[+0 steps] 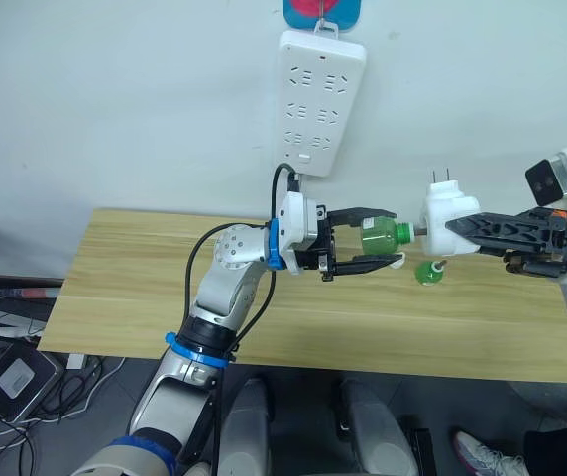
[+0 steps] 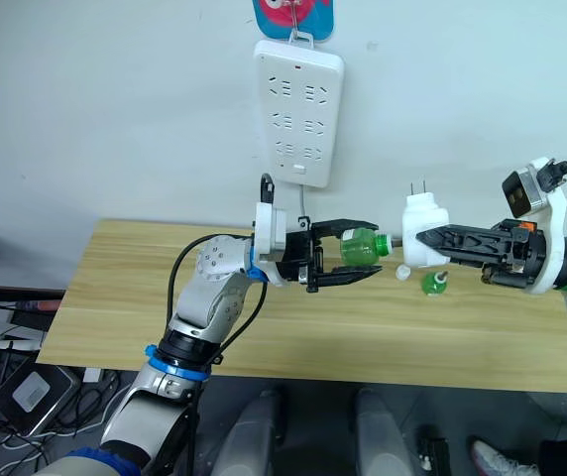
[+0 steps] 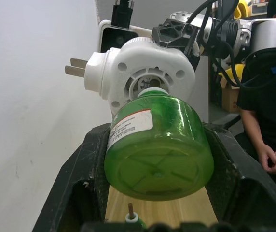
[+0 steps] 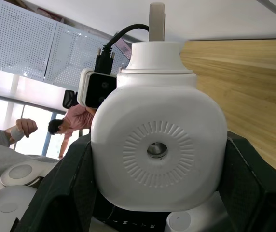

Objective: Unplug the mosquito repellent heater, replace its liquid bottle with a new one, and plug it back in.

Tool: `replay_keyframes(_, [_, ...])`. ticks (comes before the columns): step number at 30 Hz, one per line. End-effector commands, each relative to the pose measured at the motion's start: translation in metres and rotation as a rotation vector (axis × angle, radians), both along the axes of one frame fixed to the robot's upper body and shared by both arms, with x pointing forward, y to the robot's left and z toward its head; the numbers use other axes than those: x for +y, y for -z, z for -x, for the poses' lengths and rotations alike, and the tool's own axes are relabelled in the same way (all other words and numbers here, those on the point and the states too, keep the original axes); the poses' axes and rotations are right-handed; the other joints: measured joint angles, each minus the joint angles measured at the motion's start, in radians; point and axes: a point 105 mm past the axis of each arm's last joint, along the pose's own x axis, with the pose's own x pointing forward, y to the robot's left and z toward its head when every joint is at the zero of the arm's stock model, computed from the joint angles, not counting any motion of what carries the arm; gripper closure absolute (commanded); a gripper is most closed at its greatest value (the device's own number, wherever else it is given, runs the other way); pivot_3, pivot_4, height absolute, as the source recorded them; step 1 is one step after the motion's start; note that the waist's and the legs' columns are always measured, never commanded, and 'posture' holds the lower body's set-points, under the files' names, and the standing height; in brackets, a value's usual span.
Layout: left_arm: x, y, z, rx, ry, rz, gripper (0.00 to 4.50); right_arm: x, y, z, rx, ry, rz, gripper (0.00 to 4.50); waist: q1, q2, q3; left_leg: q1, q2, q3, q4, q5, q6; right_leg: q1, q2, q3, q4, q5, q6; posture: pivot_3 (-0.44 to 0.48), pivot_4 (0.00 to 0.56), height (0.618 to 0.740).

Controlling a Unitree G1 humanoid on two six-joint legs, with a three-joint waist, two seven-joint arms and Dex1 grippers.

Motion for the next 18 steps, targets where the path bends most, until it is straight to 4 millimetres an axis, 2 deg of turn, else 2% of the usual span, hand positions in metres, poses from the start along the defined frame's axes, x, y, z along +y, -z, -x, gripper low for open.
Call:
replay_keyframes(1, [-0.003,-0.01,0.003,-0.055,0.01,0.013,2.2,0.005,-0.009,0.01,-0.033,-0.057,-0.012,1.53,0.0,0.0,0.0,0.0,0.0,0.0,0.0,0.0,0.0,0.0,0.0,0.0,0.0,0.0,0.0,-0.031,0.313,0.74])
replay_keyframes(7, [-0.004,-0.011,0.002,-0.063,0.008,0.011,2.2,0.006,-0.01,0.009,-0.038,-0.055,-0.016,1.53,0.0,0.0,0.0,0.0,0.0,0.0,0.0,0.0,0.0,0.0,0.0,0.0,0.0,0.0,0.0,-0.031,0.313,0.74])
replay_keyframes(12, [-0.009,-0.01,0.012,-0.079,0.049,-0.008,2.2,0.009,-0.01,0.005,-0.046,-0.046,-0.02,1.53,0.0,0.0,0.0,0.0,0.0,0.0,0.0,0.0,0.0,0.0,0.0,0.0,0.0,0.0,0.0,-0.029,0.317,0.74])
replay_keyframes(18, [-0.014,-0.009,0.012,-0.082,0.051,-0.018,2.2,0.018,-0.009,0.002,-0.079,-0.029,0.013,1.53,0.0,0.0,0.0,0.0,0.0,0.0,0.0,0.0,0.0,0.0,0.0,0.0,0.0,0.0,0.0,-0.033,0.319,0.74])
